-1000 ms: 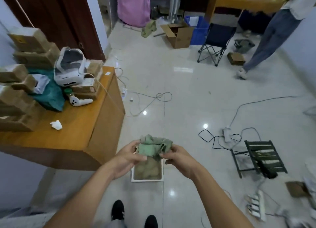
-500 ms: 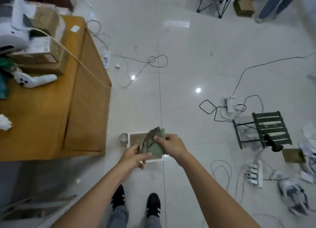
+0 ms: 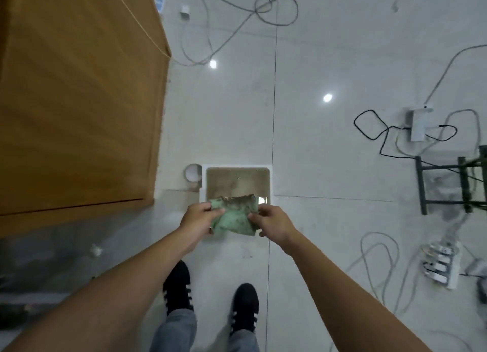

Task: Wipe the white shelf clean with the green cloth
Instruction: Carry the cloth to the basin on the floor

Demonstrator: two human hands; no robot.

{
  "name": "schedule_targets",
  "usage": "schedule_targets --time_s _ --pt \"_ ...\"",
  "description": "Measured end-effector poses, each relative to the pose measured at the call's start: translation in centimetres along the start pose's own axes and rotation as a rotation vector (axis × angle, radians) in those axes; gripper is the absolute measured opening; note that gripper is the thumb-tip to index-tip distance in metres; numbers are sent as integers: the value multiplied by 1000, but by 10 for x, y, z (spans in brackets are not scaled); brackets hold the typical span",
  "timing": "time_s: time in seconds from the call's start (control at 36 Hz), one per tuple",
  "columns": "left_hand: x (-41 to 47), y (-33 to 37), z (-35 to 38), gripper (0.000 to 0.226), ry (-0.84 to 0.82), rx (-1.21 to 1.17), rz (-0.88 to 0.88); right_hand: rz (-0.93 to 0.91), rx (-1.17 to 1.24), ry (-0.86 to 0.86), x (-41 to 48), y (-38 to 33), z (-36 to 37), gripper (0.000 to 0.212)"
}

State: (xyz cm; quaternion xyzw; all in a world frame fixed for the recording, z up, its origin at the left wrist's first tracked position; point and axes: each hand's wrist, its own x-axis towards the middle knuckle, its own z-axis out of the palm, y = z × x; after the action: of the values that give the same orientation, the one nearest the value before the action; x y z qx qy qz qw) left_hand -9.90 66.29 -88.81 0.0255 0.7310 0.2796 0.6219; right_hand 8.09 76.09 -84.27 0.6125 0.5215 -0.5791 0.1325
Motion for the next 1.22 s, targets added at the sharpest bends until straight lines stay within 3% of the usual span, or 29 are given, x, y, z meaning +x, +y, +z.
schedule_targets --time_s 0.11,0.28,0.39,0.44,0.53,0.69,0.89,0.97,1.06,1.11,1.22 --pt "50 -19 8 24 6 83 -4 3 -3 6 52 25 22 5" --pt "113 -44 20 30 71 116 9 35 62 68 110 50 38 9" --pt "134 -47 25 7 79 79 5 50 52 66 135 58 42 15" --pt "144 -50 26 36 64 80 -14 46 57 68 144 62 44 22" --pt "153 -53 29 46 44 71 -11 42 40 66 152 66 47 30" --pt "164 -63 35 38 51 97 23 54 27 63 158 75 51 43" --pt "158 -76 34 26 82 263 7 45 -117 66 153 88 55 43" --pt "150 -79 33 17 62 398 16 -9 -310 53 152 90 56 43" --pt "139 -78 29 34 45 662 51 -107 -689 11 146 88 56 45" --pt "131 -75 28 32 61 891 117 -140 -874 -18 139 82 56 49" --pt "107 -59 31 36 78 1160 237 -172 -994 -33 126 70 53 53"
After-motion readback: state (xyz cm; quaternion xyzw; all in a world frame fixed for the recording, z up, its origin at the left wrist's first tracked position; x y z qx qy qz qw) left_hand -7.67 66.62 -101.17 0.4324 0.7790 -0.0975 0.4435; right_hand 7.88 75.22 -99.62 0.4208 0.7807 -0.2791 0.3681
